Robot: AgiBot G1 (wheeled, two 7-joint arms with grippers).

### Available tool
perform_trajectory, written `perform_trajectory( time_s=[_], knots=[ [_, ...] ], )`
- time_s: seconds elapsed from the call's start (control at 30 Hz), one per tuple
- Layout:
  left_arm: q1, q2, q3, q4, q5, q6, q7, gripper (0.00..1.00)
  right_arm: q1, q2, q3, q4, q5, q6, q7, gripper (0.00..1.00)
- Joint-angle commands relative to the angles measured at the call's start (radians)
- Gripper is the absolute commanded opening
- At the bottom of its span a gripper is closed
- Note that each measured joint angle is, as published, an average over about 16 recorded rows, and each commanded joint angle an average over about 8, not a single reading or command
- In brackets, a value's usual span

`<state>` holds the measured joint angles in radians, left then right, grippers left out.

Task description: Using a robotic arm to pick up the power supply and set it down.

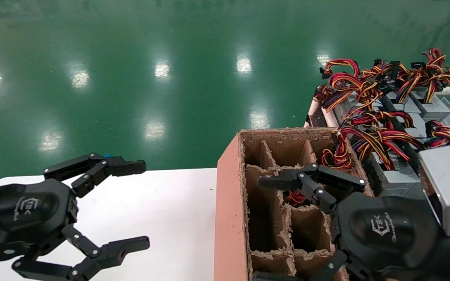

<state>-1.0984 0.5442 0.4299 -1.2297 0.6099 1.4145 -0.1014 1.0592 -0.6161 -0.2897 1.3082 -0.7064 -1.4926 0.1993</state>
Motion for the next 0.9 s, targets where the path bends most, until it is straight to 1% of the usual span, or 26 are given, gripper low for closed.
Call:
perform_trajectory(
  time_s=[0.03,0.9],
  knots=[
    [0.000,0.000,0.000,0.000,0.000,0.000,0.000,1.00,0.003,0.001,0.002,-0.005,-0.004,0.000,-0.003,1.00],
    [0.000,0.000,0.000,0.000,0.000,0.000,0.000,1.00,0.016,0.005,0.010,-0.025,-0.025,-0.003,-0.013,1.00]
  ],
)
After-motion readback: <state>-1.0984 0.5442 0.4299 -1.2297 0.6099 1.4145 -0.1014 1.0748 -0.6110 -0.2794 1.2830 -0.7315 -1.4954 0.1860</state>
